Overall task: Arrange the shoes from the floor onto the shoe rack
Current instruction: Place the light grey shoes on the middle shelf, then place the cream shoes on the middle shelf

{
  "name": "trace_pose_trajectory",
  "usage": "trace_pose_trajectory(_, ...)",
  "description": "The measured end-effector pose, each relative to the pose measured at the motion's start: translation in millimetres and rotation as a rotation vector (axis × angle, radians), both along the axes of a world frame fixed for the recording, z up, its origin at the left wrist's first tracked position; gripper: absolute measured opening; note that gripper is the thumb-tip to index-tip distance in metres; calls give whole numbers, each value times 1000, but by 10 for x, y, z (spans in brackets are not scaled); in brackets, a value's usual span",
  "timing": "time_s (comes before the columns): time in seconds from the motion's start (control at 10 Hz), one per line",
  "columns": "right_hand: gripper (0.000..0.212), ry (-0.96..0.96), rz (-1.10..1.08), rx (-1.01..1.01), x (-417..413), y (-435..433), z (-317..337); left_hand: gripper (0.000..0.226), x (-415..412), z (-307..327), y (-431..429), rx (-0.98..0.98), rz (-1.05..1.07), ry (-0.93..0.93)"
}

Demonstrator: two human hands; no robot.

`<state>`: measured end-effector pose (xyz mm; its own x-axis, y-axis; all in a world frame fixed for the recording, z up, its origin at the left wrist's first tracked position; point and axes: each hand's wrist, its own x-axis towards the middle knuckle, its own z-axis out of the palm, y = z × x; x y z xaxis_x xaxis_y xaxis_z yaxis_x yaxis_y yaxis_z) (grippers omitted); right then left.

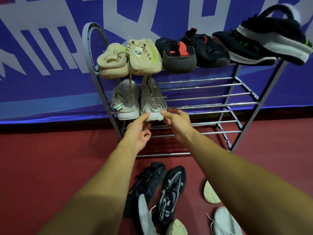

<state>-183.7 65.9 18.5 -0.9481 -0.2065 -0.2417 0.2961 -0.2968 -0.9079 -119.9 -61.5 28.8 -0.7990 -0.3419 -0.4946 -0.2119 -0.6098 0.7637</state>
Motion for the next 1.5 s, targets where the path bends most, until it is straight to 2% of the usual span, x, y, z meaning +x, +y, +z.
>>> trace_pose_trajectory(0.3, 38, 9, 104, 37, 106, 61, 83, 18, 76, 6, 12, -93, -73, -36)
trace_pose_trajectory(0.4, 23, -20, 162, 68, 263, 159, 70, 22, 191, 5, 11, -182, -187, -55)
trace_pose_trajectory(0.5, 25, -53, 200, 196, 452, 266, 86, 24, 360, 21, 17, -281, -282, -78)
trace_pose_trajectory(0.6, 20, -62, 269, 410, 657, 379, 87, 17, 574, -9, 70, -448, -360, -148)
trace_pose_trajectory(0.8, 6, 30, 559, 842, 1197, 602, -173, 5, 1123, -327, 266, -895, -738, -347)
trace_pose_trajectory(0.9, 4, 19, 658, 965, 1525, 676, -417, 8, 1397, -527, 336, -1044, -923, -374)
trace_pose_trajectory(1.0, 12, 0, 773, 1064, 1859, 747, -725, 19, 1620, -734, 420, -1171, -1045, -408)
trace_pose_trajectory(1.1, 20, -40, 839, 1111, 2129, 802, -981, 24, 1840, -964, 578, -1192, -1156, -429)
trace_pose_trajectory(1.2, 19, 23, 913, 1189, 2420, 851, -1160, 28, 2054, -1167, 699, -1243, -1332, -478)
trace_pose_trajectory(1.3, 31, 9, 985, 1289, 2742, 873, -1440, 31, 2254, -1330, 731, -1251, -1412, -552)
trace_pose_trajectory(1.4, 31, -76, 1014, 1193, 2930, 860, -1660, 29, 2407, -1492, 761, -1245, -1426, -609)
trace_pose_trajectory(1.5, 16, -94, 1012, 1111, 2922, 844, -1647, 25, 2510, -1705, 737, -1127, -1332, -660)
